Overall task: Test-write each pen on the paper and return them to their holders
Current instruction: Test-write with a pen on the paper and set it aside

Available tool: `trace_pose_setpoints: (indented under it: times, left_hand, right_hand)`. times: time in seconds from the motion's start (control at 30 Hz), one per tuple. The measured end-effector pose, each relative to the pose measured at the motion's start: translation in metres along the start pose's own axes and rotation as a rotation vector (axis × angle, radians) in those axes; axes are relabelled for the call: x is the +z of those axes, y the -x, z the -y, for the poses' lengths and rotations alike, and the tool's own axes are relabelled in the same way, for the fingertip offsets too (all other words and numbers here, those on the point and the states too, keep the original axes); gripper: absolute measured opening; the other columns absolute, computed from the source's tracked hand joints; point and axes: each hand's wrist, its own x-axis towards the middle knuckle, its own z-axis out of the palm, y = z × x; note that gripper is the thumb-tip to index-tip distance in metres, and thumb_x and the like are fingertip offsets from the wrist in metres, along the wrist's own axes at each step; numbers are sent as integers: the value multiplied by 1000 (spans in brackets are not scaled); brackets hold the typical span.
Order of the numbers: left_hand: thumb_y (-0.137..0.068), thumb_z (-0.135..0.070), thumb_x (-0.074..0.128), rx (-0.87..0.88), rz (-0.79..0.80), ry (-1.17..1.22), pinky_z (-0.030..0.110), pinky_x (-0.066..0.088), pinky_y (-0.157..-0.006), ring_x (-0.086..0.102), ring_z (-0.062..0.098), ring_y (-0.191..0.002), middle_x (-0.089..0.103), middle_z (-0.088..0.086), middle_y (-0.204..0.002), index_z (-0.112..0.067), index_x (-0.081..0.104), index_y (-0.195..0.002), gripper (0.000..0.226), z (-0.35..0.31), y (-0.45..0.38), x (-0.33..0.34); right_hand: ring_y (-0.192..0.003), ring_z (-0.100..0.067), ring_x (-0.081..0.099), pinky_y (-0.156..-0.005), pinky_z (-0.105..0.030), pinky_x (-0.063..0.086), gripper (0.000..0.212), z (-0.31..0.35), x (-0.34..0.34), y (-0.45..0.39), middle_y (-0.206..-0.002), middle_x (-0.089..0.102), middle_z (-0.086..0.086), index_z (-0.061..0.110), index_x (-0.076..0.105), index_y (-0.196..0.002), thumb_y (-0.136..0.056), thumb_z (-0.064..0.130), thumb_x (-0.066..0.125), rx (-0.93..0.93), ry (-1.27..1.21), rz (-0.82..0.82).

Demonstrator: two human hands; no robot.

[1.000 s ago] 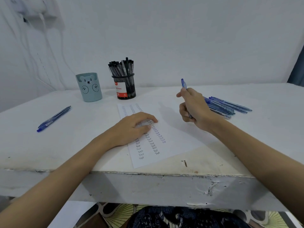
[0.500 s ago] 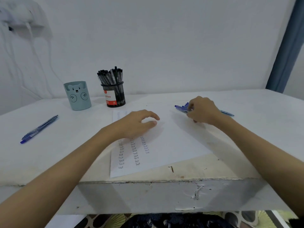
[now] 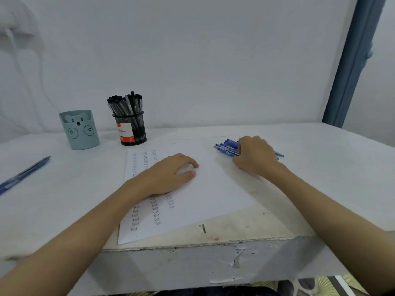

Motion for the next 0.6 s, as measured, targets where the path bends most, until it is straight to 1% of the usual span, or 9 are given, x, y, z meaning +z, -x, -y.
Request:
trace_pose_setpoints:
  times: [0.07, 0.17, 0.23, 0.33, 0.37, 0.47, 0.53, 0.6]
  left_hand:
    - [-97, -38, 43, -26, 0, 5, 26, 32, -101, 41, 6, -121, 45, -14, -132, -35, 50, -124, 28, 2, 5, -6]
    - [-97, -39, 43, -74, -43, 15, 26, 32, -100, 41, 3, -120, 45, -19, -130, -40, 50, -119, 24, 12, 24, -22]
    - [-96, -38, 44, -125, -70, 3, 24, 32, -97, 41, 1, -117, 46, -21, -127, -40, 51, -118, 22, 23, 44, -35]
    - [-95, -37, 47, -249, -138, -17, 21, 32, -92, 44, 0, -113, 48, -23, -122, -40, 53, -115, 21, 52, 93, -58]
    - [-95, -38, 47, -276, -155, -20, 21, 33, -92, 45, -1, -112, 49, -24, -121, -42, 54, -113, 20, 59, 106, -62]
    - [-94, -38, 48, -393, -214, -35, 15, 33, -93, 44, -8, -113, 49, -30, -118, -43, 54, -112, 19, 88, 159, -78]
    - [-94, -35, 49, -436, -232, -55, 9, 29, -92, 44, -10, -114, 49, -31, -121, -40, 54, -115, 22, 99, 182, -84]
    - [-95, -30, 50, -455, -258, -76, 0, 25, -90, 44, -7, -115, 51, -25, -125, -35, 55, -118, 25, 109, 197, -86]
  right_hand:
    - [-78, -25, 45, -64, -27, 33, 15, 8, -3, -2, -92, 57, -10, 6, 56, -95, -86, 18, 56, -18, -32, -17]
    - [-79, -27, 53, -61, -28, 36, 20, 35, -10, -8, -91, 60, -10, 5, 59, -95, -85, 22, 56, -120, -122, -28]
    - [-86, -28, 56, -61, -28, 36, 19, 65, -15, -12, -91, 59, -8, 7, 60, -92, -85, 23, 55, -228, -156, -8]
    - [-84, -24, 55, -60, -28, 37, 20, 131, -11, -17, -90, 59, -6, 6, 61, -94, -86, 23, 56, -438, -219, 70]
    - [-86, -23, 54, -63, -28, 39, 20, 148, -10, -15, -92, 60, -6, 5, 62, -96, -87, 22, 55, -498, -224, 97]
    - [-105, -26, 48, -80, -33, 38, 22, 224, 8, -13, -107, 60, -9, 10, 62, -104, -89, 21, 50, -687, -197, 127]
    - [-114, -28, 44, -88, -36, 39, 29, 265, 18, -8, -120, 54, -10, 15, 59, -117, -91, 17, 44, -763, -196, 162]
    - [-121, -28, 40, -94, -36, 37, 39, 301, 27, -4, -130, 47, -8, 19, 51, -131, -93, 13, 41, -842, -168, 214]
